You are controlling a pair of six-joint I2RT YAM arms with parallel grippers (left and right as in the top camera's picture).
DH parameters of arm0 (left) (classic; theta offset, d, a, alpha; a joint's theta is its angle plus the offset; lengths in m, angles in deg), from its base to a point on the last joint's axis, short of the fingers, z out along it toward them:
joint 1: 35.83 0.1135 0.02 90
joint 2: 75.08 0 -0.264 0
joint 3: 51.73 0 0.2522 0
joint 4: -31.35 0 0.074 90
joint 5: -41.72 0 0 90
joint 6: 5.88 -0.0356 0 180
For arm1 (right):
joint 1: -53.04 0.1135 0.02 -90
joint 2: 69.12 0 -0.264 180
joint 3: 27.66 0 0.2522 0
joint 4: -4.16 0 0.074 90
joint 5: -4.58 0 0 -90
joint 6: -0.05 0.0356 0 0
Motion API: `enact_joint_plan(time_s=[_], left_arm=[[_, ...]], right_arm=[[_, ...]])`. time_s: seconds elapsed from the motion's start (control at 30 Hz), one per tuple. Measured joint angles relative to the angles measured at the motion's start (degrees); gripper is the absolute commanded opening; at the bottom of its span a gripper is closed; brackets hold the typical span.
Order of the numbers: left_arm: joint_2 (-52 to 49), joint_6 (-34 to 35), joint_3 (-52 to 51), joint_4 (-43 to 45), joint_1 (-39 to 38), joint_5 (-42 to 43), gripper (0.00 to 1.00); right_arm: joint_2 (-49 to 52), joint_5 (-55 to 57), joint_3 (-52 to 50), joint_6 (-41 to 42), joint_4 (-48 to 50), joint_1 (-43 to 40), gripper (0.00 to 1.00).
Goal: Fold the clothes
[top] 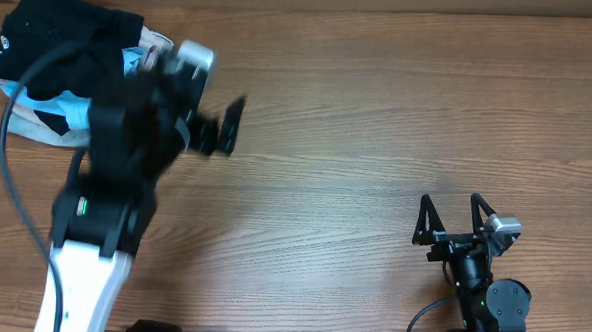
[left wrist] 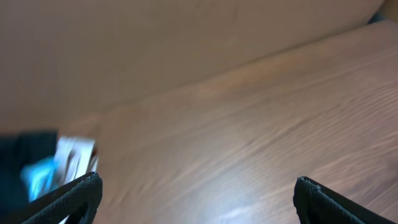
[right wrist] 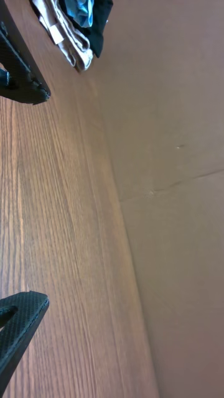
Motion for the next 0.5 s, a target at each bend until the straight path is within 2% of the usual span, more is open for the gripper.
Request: enact_joint_plan(time_s=[0.17, 0.5], left_arm=[[17.25, 0.0, -19.06, 5.25, 5.18, -0.22, 1.0], [49.44, 0.09, -43.58, 16.35, 6.21, -0.15, 1.0]], right_arm=[[-0.04, 0.0, 0.0, 0.0, 0.02, 0.0, 1.0], [-0.11, 0.0, 0.0, 0.02, 0.07, 0.0, 1.0]])
